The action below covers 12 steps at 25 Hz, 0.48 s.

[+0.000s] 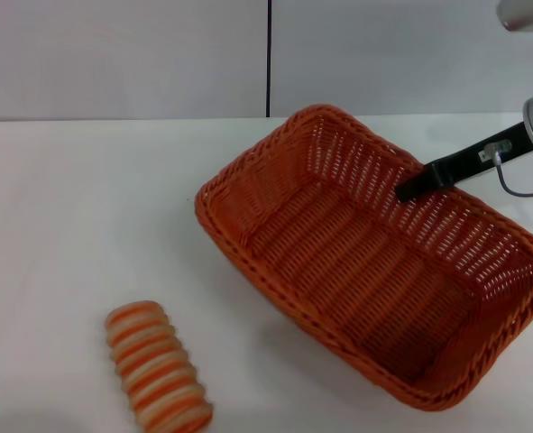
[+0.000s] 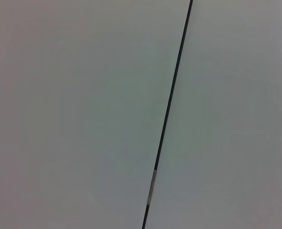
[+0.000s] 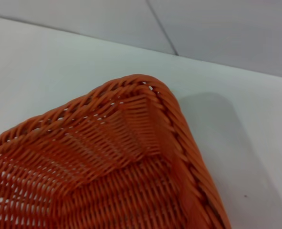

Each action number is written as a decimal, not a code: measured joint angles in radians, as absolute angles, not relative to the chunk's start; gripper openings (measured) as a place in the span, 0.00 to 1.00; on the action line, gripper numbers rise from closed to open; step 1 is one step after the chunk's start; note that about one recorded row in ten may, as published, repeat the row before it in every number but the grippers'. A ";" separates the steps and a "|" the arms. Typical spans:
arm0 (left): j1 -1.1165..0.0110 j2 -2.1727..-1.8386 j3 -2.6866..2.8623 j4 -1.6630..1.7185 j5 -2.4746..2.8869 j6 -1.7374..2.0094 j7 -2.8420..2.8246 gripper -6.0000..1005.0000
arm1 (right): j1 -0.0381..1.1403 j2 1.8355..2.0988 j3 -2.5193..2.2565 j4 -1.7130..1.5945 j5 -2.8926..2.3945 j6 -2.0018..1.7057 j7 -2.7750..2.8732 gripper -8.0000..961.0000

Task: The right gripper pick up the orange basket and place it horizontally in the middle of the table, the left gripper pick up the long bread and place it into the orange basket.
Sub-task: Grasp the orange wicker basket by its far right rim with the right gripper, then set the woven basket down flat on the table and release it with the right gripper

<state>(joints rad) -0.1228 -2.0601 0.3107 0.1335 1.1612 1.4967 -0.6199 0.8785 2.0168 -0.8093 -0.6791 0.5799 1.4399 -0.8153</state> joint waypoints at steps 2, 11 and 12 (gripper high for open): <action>-0.123 -2.060 0.310 0.134 1.161 1.497 -0.620 0.74 | 0.888 2.017 -0.810 -0.692 0.580 1.461 -0.841 0.27; -0.080 -2.059 0.311 0.142 1.161 1.554 -0.619 0.74 | 0.962 2.010 -0.897 -0.812 0.581 1.544 -0.983 0.16; -0.073 -2.059 0.310 0.142 1.161 1.560 -0.619 0.74 | 0.973 2.010 -0.916 -0.816 0.581 1.546 -1.000 0.16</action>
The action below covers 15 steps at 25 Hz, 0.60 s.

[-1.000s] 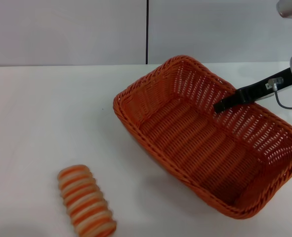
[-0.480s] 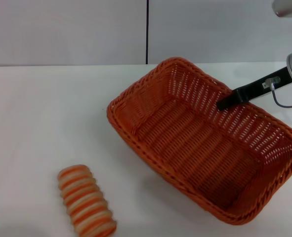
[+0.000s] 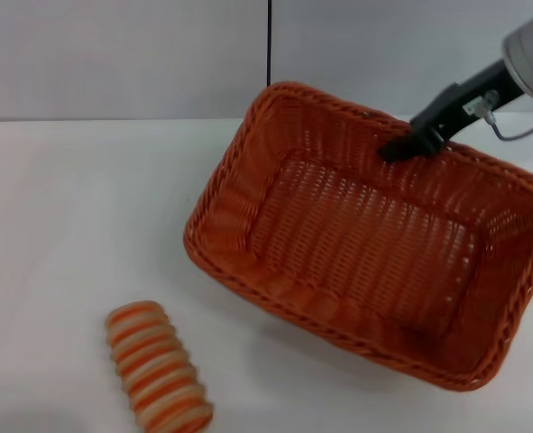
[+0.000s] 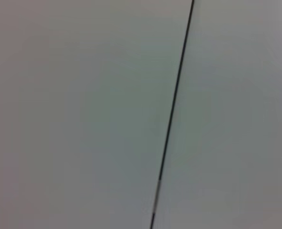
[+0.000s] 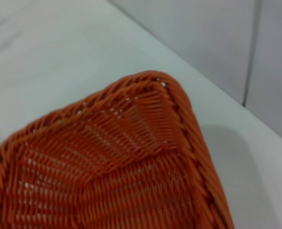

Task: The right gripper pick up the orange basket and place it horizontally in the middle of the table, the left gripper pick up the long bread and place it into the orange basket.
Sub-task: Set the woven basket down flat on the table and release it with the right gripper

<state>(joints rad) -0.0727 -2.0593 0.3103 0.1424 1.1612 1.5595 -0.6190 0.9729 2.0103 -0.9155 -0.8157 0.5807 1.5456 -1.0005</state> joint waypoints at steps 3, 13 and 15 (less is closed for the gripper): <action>-0.043 -2.059 0.306 0.143 1.158 1.576 -0.619 0.74 | 0.988 2.020 -0.995 -0.853 0.576 1.530 -1.064 0.16; 0.037 -2.061 0.305 0.138 1.155 1.635 -0.618 0.74 | 0.990 2.075 -1.118 -0.944 0.619 1.465 -1.297 0.16; 0.050 -2.061 0.305 0.137 1.155 1.647 -0.618 0.74 | 0.989 2.076 -1.153 -0.945 0.663 1.453 -1.344 0.16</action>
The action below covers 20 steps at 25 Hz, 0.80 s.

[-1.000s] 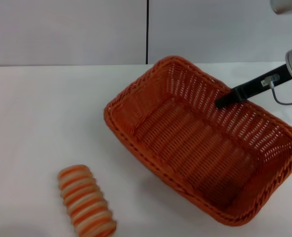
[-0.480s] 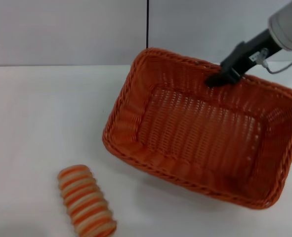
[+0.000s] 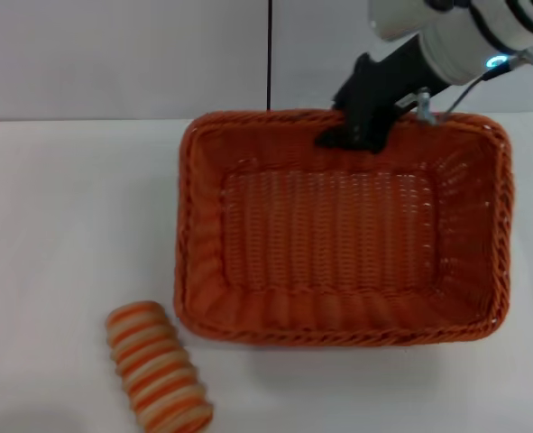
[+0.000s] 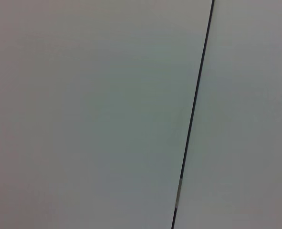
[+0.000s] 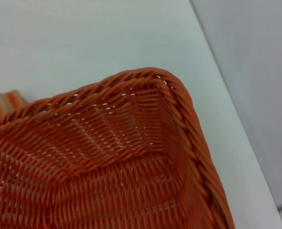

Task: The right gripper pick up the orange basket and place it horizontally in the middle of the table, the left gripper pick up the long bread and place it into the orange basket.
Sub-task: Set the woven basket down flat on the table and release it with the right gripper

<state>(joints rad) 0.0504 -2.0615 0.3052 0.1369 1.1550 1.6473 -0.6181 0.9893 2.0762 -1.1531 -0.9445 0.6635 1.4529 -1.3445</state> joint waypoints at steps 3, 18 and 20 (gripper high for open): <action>0.063 -2.062 0.305 0.134 1.155 1.665 -0.618 0.74 | 0.989 2.077 -1.185 -0.940 0.689 1.434 -1.397 0.16; 0.089 -2.063 0.313 0.107 1.161 1.726 -0.618 0.74 | 0.911 2.084 -1.437 -0.962 0.709 1.256 -1.409 0.17; 0.090 -2.064 0.313 0.106 1.161 1.729 -0.618 0.74 | 0.907 2.084 -1.441 -0.974 0.709 1.259 -1.408 0.19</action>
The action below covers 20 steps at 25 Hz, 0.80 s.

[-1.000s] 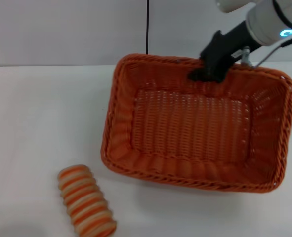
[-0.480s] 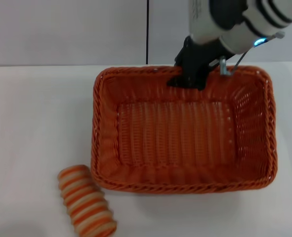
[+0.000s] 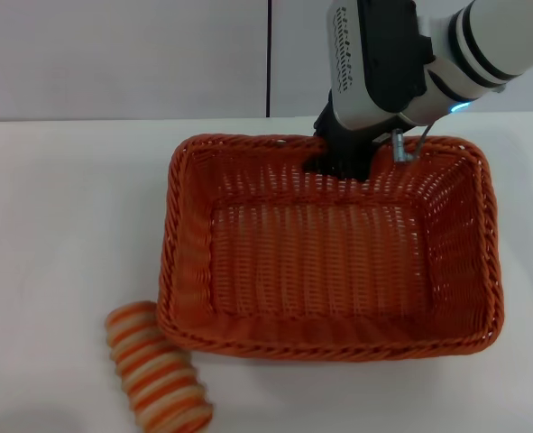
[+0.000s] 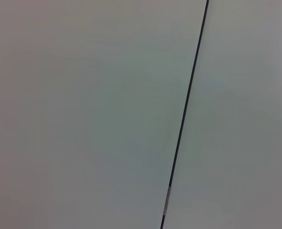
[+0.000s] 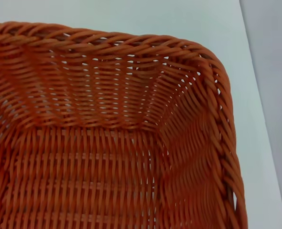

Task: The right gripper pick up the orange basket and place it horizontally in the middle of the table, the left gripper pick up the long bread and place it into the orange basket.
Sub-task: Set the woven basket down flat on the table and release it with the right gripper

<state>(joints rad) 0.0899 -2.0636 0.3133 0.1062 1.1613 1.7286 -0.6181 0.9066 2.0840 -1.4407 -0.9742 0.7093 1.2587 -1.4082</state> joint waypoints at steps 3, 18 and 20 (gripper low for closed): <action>0.090 -2.064 0.318 0.106 1.162 1.735 -0.618 0.74 | 0.897 2.084 -1.451 -1.005 0.710 1.263 -1.405 0.21; 0.097 -2.062 0.339 0.107 1.163 1.740 -0.618 0.75 | 0.792 2.083 -1.603 -1.168 0.699 1.160 -1.353 0.49; 0.098 -2.062 0.339 0.110 1.163 1.740 -0.618 0.75 | 0.758 2.082 -1.614 -1.225 0.699 1.160 -1.349 0.55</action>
